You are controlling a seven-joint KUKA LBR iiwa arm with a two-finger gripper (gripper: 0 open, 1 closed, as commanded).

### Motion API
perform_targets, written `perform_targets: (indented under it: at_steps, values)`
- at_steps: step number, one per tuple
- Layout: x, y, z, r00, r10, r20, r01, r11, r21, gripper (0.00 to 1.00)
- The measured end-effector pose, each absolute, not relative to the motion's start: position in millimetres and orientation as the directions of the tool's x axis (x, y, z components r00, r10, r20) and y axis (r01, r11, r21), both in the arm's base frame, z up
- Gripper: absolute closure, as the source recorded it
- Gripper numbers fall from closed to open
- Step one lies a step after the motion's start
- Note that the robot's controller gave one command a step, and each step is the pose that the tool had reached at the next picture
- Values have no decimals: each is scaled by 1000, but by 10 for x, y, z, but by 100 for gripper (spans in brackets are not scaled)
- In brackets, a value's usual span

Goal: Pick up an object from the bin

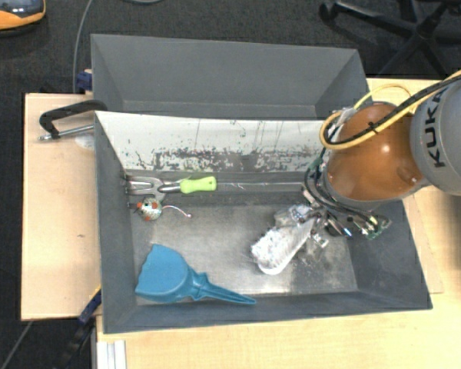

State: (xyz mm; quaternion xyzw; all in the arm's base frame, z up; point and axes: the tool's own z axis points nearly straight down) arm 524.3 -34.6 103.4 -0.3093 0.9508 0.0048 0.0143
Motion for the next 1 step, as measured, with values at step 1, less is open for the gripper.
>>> perform_targets:
  at_steps: [1]
  values:
    - [5675,-164,697,-790,-612,-38,-613,790,-2,100]
